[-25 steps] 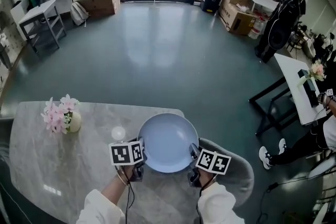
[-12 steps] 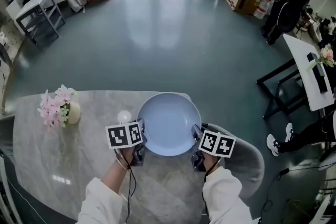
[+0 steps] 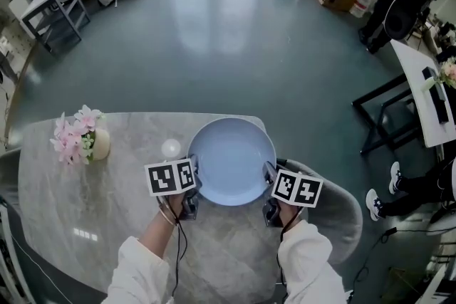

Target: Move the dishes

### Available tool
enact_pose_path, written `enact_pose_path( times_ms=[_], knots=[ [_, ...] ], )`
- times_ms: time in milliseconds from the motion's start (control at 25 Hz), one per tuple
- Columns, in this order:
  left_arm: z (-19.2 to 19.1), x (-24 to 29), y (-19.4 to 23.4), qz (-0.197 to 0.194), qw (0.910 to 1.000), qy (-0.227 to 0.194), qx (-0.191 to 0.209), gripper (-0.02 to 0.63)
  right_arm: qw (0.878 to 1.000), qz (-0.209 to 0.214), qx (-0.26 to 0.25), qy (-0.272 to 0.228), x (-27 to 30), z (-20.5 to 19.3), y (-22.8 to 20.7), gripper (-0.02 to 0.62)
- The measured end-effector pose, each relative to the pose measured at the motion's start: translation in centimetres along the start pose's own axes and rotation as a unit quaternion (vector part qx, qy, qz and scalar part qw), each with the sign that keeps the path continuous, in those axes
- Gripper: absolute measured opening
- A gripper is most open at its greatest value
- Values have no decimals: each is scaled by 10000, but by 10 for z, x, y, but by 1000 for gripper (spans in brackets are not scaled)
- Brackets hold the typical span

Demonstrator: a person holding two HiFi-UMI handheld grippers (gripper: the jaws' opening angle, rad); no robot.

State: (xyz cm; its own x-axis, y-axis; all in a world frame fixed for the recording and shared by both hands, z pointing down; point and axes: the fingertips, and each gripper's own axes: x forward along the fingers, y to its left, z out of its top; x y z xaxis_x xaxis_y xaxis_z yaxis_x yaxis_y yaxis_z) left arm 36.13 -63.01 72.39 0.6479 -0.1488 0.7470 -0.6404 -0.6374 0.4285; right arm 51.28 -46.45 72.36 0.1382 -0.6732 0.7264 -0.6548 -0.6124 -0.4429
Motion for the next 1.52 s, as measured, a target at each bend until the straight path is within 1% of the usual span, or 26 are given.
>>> enact_pose_path(
  times_ms=[160,280,320,400,480,560,720,840,960,1080,1160,1240,1440,1520],
  knots=[
    [-1,1,3,12,10000,-6,41,26,9999,15,-125,53,2,-2,2,97],
    [0,1,3,-43,10000,-15,52,26,9997,-54,-243,83,1,-2,3,103],
    [1,1,2,-62,10000,-19,37,34,9996,-87,-263,63,1,-2,3,105],
    [1,0,2,-86,10000,-36,15,89,9996,-132,-252,-21,-1,0,2,114],
    [2,-2,4,-75,10000,-61,15,116,9997,-130,-197,-83,-3,2,1,137],
    [3,-5,8,-35,9999,-104,15,131,9997,-136,-139,-130,-5,2,-2,158],
    [5,-17,11,-48,9999,-160,-13,140,9996,-162,28,-242,-14,5,-9,175],
    [4,-35,7,-71,9999,-153,-14,141,9993,-203,121,-300,-27,4,-7,175],
    [-3,-62,-3,-59,9998,-155,95,141,9990,-229,155,-346,-49,-2,3,175],
    [-11,-90,-16,16,9993,-300,238,141,9985,-201,192,-475,-72,-5,14,173],
    [-17,-107,-27,15,9987,-430,280,141,9981,-169,207,-551,-85,-7,21,159],
    [-24,-120,-39,-97,9981,-551,261,141,9976,-136,239,-637,-99,-10,27,132],
    [-38,-156,-60,-289,9963,-780,231,140,9959,-30,315,-849,-137,-28,43,112],
    [-46,-169,-75,-444,9952,-834,254,138,9954,12,311,-905,-154,-36,49,106]
  ],
)
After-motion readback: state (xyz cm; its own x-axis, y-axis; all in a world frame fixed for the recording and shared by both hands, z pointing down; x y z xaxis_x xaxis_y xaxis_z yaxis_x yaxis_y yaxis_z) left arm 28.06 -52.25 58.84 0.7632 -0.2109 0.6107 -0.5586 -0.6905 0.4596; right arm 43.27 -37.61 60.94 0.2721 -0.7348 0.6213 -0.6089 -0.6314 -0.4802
